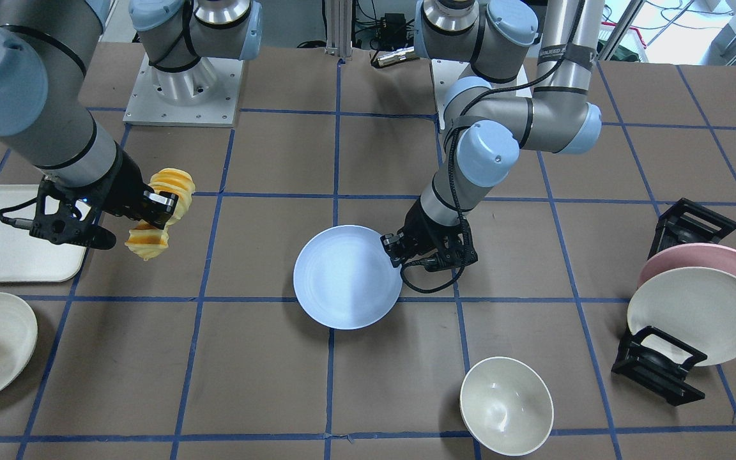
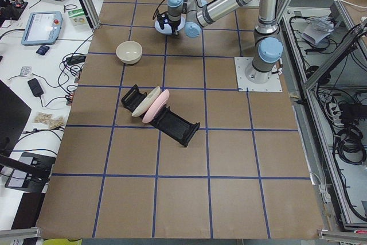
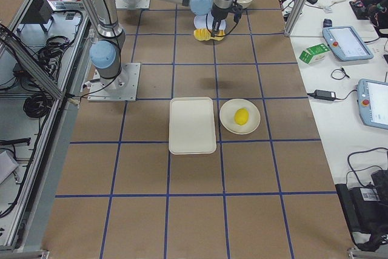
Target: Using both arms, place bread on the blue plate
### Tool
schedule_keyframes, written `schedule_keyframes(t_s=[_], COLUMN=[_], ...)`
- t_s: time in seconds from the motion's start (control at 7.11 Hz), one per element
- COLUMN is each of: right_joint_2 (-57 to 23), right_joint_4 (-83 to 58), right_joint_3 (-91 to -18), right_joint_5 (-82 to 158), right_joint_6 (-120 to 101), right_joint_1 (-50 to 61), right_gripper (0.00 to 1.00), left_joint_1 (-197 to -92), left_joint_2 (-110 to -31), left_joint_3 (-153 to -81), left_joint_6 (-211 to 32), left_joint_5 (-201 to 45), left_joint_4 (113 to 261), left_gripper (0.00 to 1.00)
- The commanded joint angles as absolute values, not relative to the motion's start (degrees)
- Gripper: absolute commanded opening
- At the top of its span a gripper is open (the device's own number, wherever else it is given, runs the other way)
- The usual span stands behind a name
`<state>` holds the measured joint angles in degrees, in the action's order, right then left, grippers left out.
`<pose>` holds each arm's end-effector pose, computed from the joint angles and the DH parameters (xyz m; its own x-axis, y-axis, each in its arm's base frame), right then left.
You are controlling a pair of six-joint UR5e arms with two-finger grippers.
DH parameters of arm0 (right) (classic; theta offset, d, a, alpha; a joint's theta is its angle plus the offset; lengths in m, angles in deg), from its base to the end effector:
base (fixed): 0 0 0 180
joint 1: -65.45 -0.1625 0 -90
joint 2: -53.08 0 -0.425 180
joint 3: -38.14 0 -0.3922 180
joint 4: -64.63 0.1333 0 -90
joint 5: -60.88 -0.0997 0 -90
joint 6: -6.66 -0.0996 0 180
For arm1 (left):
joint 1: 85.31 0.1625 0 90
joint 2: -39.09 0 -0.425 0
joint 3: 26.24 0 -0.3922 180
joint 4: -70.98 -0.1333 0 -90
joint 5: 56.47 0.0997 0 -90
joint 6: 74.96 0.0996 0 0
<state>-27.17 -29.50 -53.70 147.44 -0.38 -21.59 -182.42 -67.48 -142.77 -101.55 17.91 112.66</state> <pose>0.1111 -0.5486 0.3910 -0.9827 0.1802 -0.0431 0.1729 0.9755 0.1361 -0.2227 -0.4918 0.2154 -0.9070 -0.3140 0.2805 -0.3162 0.9479 0.0387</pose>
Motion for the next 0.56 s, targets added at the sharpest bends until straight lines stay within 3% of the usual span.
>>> schedule_keyframes(t_s=[0.0, 0.14, 0.42], right_joint_2=[-25.24, -23.67, -19.89], right_joint_4=[-32.04, -33.97, -41.33], right_joint_3=[-53.87, -53.79, -53.79], right_joint_5=[145.44, 145.44, 145.52], right_joint_6=[-1.94, -2.04, -7.63], right_joint_1=[-23.66, -25.5, -31.46], right_gripper=[0.0, 0.0, 0.0], left_joint_1=[-184.45, -184.54, -181.58], left_joint_2=[-69.98, -69.81, -66.4], left_joint_3=[-142.26, -141.03, -136.13], left_joint_6=[-103.53, -103.61, -101.61], left_joint_5=[18.41, 18.67, 23.06], left_joint_4=[110.89, 104.97, 111.09], left_gripper=[0.52, 1.0, 1.0])
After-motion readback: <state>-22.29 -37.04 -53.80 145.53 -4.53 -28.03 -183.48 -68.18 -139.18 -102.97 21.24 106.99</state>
